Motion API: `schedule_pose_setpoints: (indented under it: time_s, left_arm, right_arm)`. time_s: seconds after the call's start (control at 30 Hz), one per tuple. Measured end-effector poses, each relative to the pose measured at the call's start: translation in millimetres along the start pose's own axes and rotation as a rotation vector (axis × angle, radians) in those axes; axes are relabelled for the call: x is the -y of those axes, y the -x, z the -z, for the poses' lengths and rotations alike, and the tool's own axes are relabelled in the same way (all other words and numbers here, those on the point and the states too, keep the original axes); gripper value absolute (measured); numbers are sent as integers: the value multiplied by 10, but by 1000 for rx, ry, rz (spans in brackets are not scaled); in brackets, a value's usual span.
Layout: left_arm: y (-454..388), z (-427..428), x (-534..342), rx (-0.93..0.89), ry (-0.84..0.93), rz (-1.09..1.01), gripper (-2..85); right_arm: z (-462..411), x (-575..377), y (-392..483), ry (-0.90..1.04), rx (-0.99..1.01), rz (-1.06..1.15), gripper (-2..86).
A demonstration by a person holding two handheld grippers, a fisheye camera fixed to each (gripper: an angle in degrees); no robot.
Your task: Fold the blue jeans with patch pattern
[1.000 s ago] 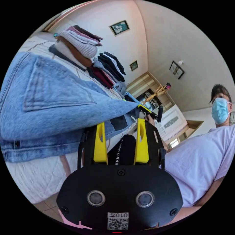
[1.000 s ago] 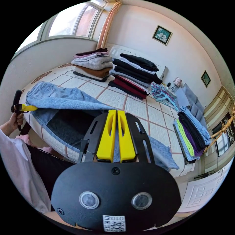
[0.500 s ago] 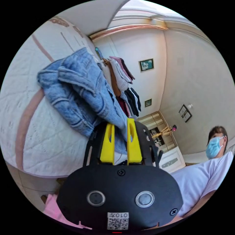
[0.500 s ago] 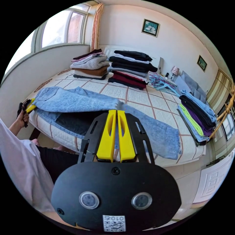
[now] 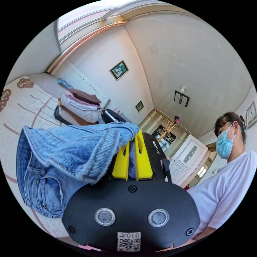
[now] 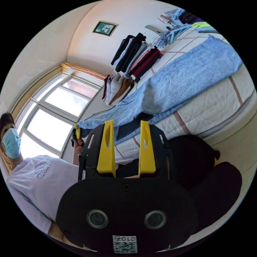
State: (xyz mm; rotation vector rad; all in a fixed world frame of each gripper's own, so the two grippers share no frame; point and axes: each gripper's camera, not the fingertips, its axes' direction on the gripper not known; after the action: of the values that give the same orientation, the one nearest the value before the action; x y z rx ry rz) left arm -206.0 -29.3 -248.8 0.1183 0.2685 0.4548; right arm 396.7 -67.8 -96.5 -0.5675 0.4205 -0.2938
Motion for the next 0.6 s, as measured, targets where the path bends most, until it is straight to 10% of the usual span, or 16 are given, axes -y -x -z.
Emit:
schedule_pose_setpoints:
  time_s: [0.6]
  left_arm:
    - [-864,-130,224,2,-30,-163,68]
  right_arm:
    - [-192,271,-536,115,226,-145,117]
